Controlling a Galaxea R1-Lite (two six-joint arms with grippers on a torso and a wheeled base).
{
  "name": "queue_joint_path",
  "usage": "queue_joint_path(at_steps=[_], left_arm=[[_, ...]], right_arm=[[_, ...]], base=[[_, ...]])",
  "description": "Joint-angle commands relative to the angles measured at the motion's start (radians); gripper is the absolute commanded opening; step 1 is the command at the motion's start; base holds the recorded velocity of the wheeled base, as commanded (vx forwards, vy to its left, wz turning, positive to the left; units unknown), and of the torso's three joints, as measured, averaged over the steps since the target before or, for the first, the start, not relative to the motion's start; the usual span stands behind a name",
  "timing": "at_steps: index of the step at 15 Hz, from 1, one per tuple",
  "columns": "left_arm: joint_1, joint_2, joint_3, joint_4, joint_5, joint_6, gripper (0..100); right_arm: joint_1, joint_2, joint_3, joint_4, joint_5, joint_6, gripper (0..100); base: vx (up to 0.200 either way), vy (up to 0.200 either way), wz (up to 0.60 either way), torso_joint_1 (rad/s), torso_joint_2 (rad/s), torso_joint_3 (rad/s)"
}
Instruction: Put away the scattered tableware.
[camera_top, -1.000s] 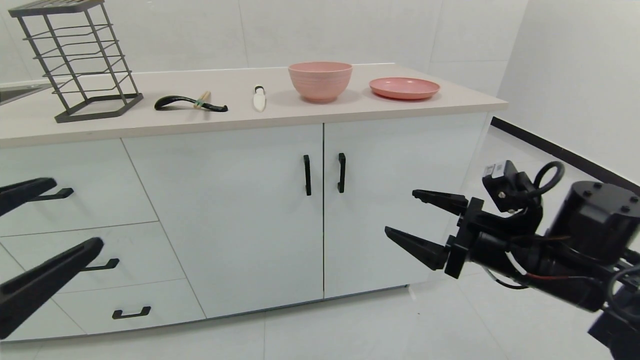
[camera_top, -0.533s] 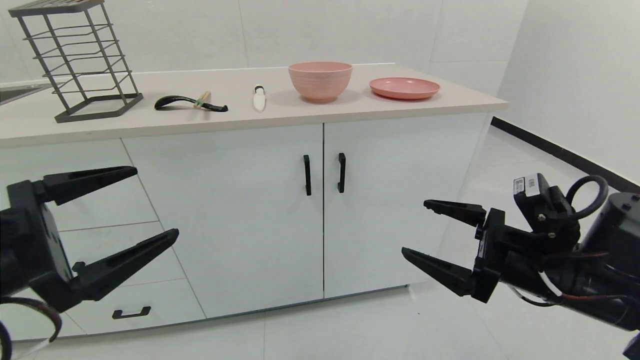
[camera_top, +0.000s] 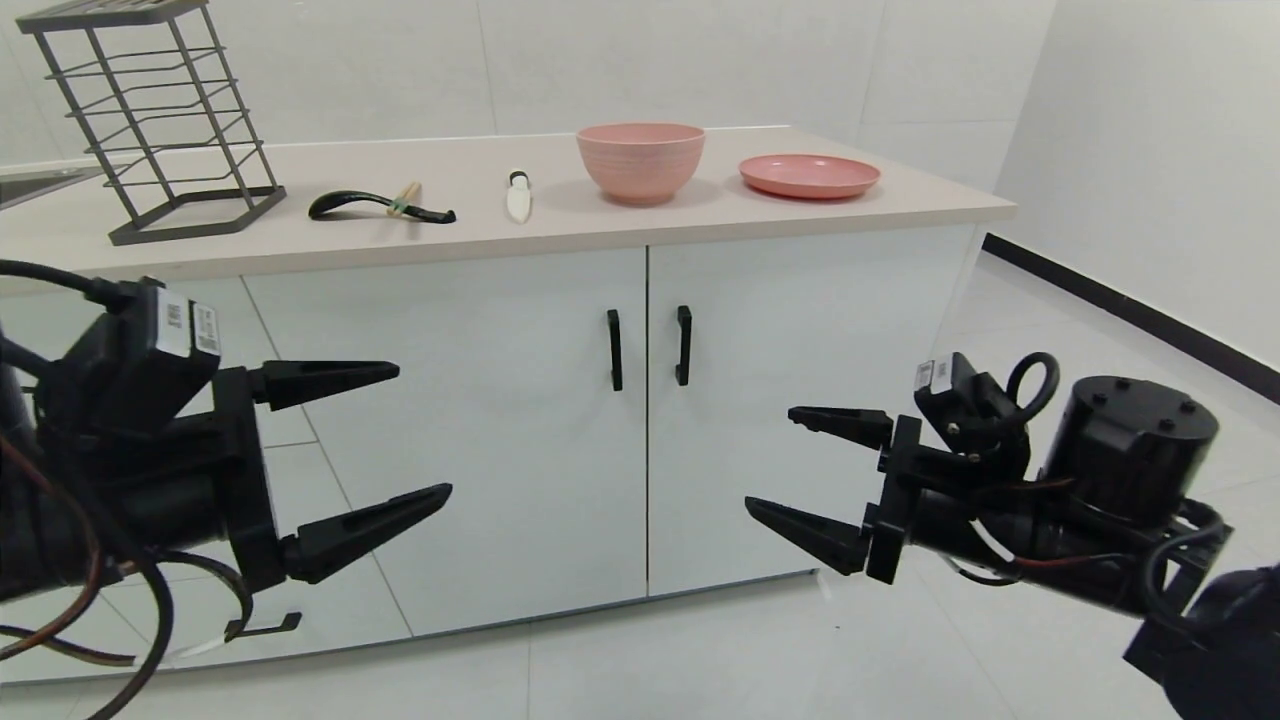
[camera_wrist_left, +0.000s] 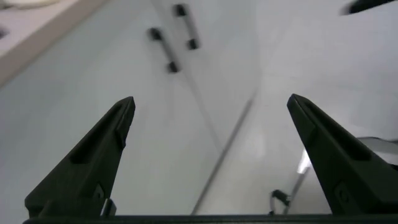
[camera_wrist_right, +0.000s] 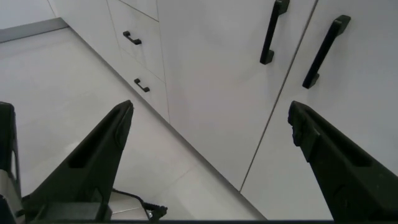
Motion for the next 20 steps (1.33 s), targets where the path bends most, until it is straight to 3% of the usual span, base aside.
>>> queue_joint_path(at_steps=[1, 4, 6, 8, 11, 14, 17, 20], left_arm=[[-0.038, 0.101, -0.012, -0.02, -0.035, -0.004, 100], [-0.095, 0.208, -0.058, -0.059, -0.054, -0.007, 100], [-0.197, 0.26, -0.078, -0.097, -0.057, -0.01, 100], [-0.251, 0.286, -0.087, -0.117, -0.055, -0.019, 100], [-0.254, 0.364, -0.147, -0.151, -0.043, -0.048, 100], [-0.253, 0.406, -0.173, -0.169, -0.017, -0.087, 100], [-0.271, 0.466, -0.245, -0.194, 0.055, -0.093, 100], [-0.279, 0.492, -0.279, -0.195, 0.061, -0.093, 100]], right_arm=[[-0.001, 0.104, -0.09, -0.003, 0.01, -0.012, 100], [-0.006, 0.236, -0.191, -0.048, 0.013, -0.023, 100], [-0.029, 0.329, -0.288, -0.063, 0.027, -0.023, 100], [-0.05, 0.397, -0.376, -0.063, 0.03, -0.024, 100], [-0.073, 0.538, -0.544, -0.063, 0.054, -0.024, 100], [-0.083, 0.59, -0.631, -0.059, 0.071, -0.023, 100], [-0.113, 0.665, -0.775, -0.049, 0.122, -0.015, 100], [-0.112, 0.701, -0.889, -0.033, 0.139, -0.014, 100]], base=[[0.0, 0.0, 0.0, 0.0, 0.0, 0.0], [0.0, 0.0, 0.0, 0.0, 0.0, 0.0], [0.0, 0.0, 0.0, 0.0, 0.0, 0.0], [0.0, 0.0, 0.0, 0.0, 0.0, 0.0], [0.0, 0.0, 0.0, 0.0, 0.0, 0.0], [0.0, 0.0, 0.0, 0.0, 0.0, 0.0], [0.0, 0.0, 0.0, 0.0, 0.0, 0.0], [0.0, 0.0, 0.0, 0.0, 0.0, 0.0]])
